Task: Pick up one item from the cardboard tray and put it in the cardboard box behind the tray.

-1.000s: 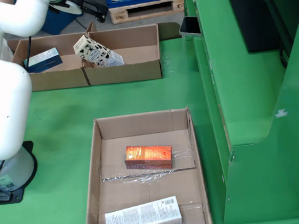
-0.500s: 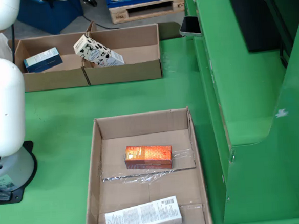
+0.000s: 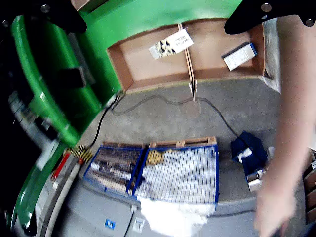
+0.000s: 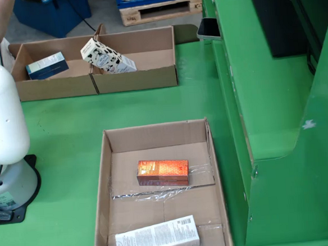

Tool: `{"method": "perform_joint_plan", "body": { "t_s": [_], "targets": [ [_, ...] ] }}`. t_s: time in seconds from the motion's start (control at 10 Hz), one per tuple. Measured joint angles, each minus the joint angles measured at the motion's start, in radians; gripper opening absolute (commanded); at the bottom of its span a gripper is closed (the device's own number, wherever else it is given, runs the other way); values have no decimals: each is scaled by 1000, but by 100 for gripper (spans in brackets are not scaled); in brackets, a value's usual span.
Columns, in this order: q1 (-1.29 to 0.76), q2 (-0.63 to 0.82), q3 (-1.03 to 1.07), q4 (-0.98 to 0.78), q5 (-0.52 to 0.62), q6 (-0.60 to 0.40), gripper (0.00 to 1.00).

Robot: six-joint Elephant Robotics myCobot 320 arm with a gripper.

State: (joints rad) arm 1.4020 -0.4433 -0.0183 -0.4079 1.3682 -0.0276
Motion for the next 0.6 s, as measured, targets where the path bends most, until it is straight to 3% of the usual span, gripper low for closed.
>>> {"method": "perform_joint_plan", "body": {
  "t_s": [0.6],
  "targets": [
    [47, 60, 2, 0, -275, -1, 100]
  ]
}}
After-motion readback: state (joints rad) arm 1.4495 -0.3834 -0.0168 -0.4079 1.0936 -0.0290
